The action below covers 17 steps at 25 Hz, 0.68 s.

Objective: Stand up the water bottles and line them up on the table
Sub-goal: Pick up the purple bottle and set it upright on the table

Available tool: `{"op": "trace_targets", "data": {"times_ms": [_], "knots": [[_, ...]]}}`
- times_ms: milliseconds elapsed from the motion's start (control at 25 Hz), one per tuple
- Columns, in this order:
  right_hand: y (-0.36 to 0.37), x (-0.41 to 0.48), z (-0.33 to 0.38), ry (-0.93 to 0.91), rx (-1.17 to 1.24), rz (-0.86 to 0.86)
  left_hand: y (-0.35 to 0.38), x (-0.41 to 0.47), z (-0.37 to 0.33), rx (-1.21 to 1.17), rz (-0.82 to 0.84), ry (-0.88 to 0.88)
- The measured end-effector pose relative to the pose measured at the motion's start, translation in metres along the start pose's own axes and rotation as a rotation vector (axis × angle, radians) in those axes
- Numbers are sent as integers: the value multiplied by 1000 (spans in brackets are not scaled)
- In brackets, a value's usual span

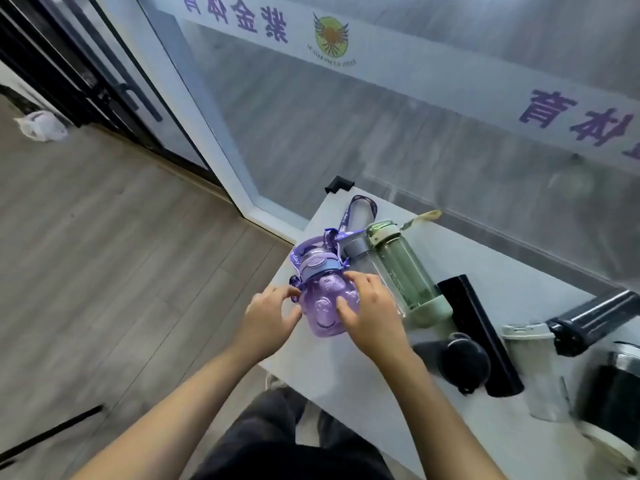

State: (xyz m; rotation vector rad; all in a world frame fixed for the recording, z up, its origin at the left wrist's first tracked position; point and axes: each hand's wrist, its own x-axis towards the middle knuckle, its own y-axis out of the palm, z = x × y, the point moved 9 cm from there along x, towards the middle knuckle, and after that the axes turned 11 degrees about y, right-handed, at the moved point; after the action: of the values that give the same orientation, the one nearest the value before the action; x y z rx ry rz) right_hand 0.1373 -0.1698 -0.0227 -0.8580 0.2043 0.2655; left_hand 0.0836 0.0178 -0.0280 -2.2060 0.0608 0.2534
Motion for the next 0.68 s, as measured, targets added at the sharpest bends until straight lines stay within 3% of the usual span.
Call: {"op": "trace_targets", "data": {"times_ms": [280,480,600,680], "knots": [[32,58,-2,239,-161,133,16,54,39,-216,161,-118],[51,76,-10,442,-250,243,38,76,62,-596,198,-452],[60,81,-15,561,-143,277,58,76,64,-859,229,-658],[60,83,-15,608,29,244,60,83,64,-917,228,-683]]}}
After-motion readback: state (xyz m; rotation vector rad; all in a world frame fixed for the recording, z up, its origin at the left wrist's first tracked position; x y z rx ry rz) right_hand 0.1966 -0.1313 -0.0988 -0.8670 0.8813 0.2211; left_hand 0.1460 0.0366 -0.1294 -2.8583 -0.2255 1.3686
